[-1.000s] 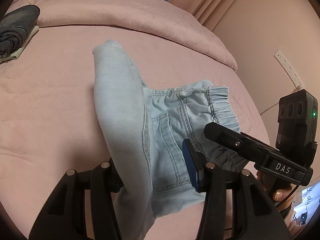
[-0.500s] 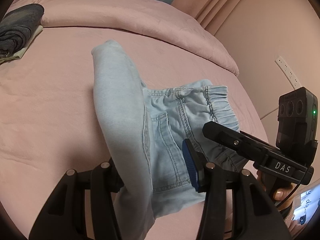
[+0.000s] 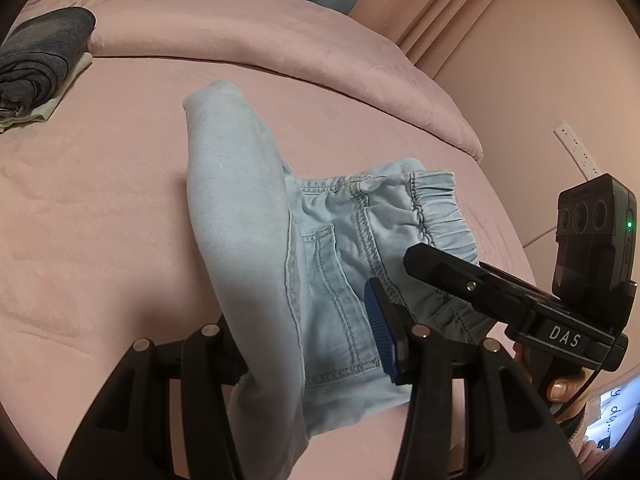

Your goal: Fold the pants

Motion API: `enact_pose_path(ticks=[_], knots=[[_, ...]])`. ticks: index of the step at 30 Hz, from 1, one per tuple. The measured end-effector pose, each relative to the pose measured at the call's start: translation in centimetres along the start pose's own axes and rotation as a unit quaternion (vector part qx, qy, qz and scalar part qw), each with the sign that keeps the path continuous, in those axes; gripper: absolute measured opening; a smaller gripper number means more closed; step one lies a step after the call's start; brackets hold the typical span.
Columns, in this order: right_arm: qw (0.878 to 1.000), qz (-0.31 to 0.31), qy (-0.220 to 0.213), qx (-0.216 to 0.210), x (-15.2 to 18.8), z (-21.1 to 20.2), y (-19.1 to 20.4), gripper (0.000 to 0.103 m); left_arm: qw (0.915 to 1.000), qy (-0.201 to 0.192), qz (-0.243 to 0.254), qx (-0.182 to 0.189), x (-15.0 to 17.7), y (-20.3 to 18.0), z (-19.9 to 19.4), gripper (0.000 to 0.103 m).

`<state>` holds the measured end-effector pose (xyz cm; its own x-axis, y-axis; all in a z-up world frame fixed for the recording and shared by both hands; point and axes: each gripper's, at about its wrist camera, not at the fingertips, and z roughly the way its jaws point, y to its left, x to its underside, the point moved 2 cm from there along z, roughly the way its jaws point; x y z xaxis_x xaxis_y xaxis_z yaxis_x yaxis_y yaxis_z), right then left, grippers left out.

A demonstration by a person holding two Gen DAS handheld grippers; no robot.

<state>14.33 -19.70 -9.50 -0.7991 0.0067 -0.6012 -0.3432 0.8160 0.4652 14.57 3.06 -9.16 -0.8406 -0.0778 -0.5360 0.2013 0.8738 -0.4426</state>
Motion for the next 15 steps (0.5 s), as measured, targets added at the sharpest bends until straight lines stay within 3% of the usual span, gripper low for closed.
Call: enact_pose_path(ticks=[15], knots=[[1.000,0.000,0.001,0.000,-0.10,0.28,0.11,0.056,0.9999,-0.005,-0.008,-0.005,-0.34,0.50,-0.14,0.049]])
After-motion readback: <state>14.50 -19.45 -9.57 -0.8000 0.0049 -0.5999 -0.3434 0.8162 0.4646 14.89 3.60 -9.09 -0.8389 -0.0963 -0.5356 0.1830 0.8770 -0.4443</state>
